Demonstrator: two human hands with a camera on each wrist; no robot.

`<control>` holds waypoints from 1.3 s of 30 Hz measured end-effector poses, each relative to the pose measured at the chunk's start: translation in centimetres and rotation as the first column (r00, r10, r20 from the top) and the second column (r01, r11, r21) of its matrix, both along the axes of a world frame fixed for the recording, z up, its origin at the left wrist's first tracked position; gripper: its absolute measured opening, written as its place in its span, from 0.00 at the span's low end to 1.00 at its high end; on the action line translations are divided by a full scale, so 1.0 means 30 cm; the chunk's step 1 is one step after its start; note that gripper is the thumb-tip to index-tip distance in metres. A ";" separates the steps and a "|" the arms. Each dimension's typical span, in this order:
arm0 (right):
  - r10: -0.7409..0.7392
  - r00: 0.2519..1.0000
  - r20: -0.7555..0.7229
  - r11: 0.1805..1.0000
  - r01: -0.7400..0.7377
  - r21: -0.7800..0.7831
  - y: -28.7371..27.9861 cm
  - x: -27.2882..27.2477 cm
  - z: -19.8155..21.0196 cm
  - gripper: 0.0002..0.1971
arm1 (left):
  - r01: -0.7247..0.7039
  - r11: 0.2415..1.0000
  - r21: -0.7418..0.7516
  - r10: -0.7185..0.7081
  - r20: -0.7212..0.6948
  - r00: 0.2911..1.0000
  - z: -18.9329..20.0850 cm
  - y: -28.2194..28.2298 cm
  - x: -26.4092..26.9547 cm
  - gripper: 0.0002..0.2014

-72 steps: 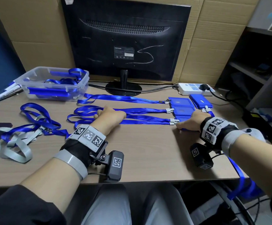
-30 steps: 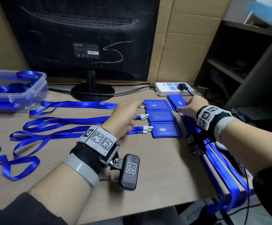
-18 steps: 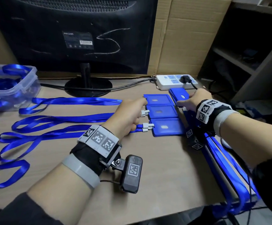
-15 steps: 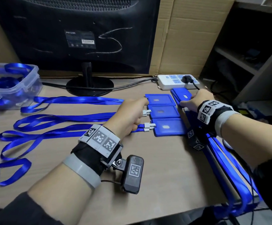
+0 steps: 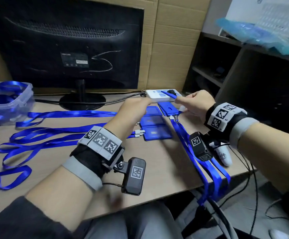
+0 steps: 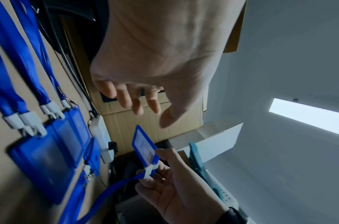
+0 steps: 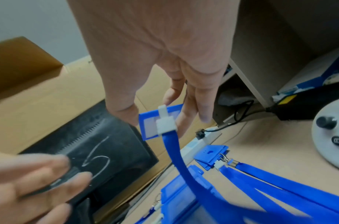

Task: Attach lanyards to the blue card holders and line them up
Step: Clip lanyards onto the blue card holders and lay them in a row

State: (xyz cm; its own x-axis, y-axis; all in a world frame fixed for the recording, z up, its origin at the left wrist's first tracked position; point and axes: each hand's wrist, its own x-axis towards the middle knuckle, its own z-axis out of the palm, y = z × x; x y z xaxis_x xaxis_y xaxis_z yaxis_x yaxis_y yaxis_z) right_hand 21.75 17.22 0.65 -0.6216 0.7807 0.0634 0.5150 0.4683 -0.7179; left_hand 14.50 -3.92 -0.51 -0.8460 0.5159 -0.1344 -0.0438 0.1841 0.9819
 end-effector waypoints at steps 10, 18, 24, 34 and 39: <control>0.357 0.921 -0.155 0.796 -0.387 -0.466 -0.308 0.212 0.193 0.21 | 0.057 0.992 -0.109 -0.098 -0.425 0.900 0.084 -0.101 0.142 0.13; 0.571 0.807 -0.148 0.706 -0.575 -0.412 -0.386 0.219 0.150 0.19 | -0.066 0.989 -0.130 0.004 -0.431 0.902 0.068 -0.232 0.098 0.08; 0.573 0.787 -0.229 0.725 -0.617 -0.305 -0.462 0.116 0.099 0.16 | -0.152 0.964 -0.217 0.069 -0.351 0.934 0.094 -0.347 0.063 0.05; 0.647 0.663 -0.376 0.516 -0.745 -0.423 -0.552 -0.038 0.022 0.06 | -0.163 0.979 -0.119 0.120 -0.302 0.946 0.041 -0.529 -0.039 0.17; 0.730 0.575 -0.370 0.364 -0.785 -0.502 -0.597 -0.075 -0.004 0.07 | -0.080 0.990 -0.114 0.052 -0.230 0.972 0.038 -0.583 -0.044 0.10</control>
State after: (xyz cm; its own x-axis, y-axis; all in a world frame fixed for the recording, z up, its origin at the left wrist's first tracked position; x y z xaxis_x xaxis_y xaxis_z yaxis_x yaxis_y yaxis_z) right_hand 19.49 -0.69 0.53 -0.9847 -0.1329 -0.1126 0.0951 0.1310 -0.9868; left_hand 13.19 -21.41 0.61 -0.8935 0.4491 0.0054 0.1601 0.3073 0.9380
